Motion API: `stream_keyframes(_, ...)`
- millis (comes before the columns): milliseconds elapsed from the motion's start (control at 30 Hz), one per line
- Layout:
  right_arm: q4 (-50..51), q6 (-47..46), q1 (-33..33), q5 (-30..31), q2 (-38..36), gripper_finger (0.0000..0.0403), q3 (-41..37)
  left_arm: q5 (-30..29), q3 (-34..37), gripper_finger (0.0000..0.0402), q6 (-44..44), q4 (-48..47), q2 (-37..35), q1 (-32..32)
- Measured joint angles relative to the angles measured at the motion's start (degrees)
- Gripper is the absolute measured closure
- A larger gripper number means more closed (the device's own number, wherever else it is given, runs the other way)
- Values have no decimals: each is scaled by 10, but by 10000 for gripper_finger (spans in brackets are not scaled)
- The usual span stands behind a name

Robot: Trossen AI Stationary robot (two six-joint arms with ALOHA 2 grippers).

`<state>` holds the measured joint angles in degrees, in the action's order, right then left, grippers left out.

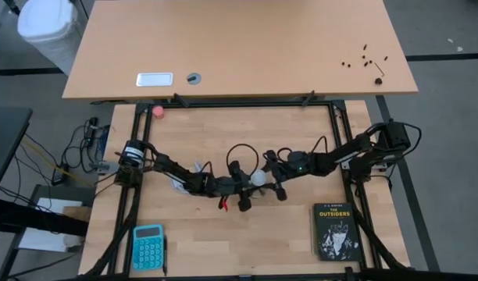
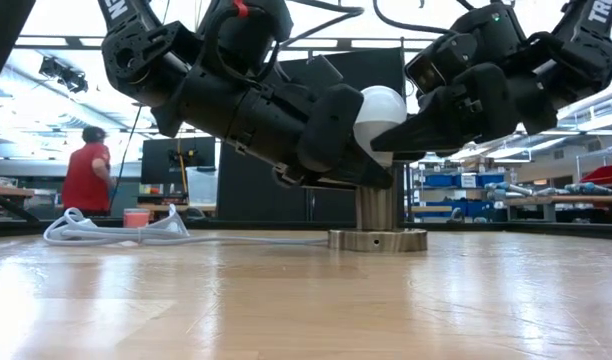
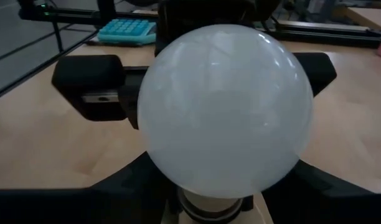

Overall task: Screw lightbulb
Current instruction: Insert the white lightbulb into the silver lamp

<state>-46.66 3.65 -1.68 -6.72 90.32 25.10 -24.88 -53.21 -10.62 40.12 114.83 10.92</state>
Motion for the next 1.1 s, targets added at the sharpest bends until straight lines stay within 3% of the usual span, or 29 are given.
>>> stream_keyframes(500,17,-87,-46,122,0,174,1,-54,-4,223,-50,-3,0,1)
stream_keyframes(733,54,-183,-63,192,0,174,19,-77,-16,223,-66,-21,1,1)
stream_keyframes(1000,107,-236,-102,333,5,174,49,-90,-19,223,-79,-21,1,1)
stream_keyframes(1100,106,-239,-110,350,5,174,49,-98,-19,223,-80,-21,1,1)
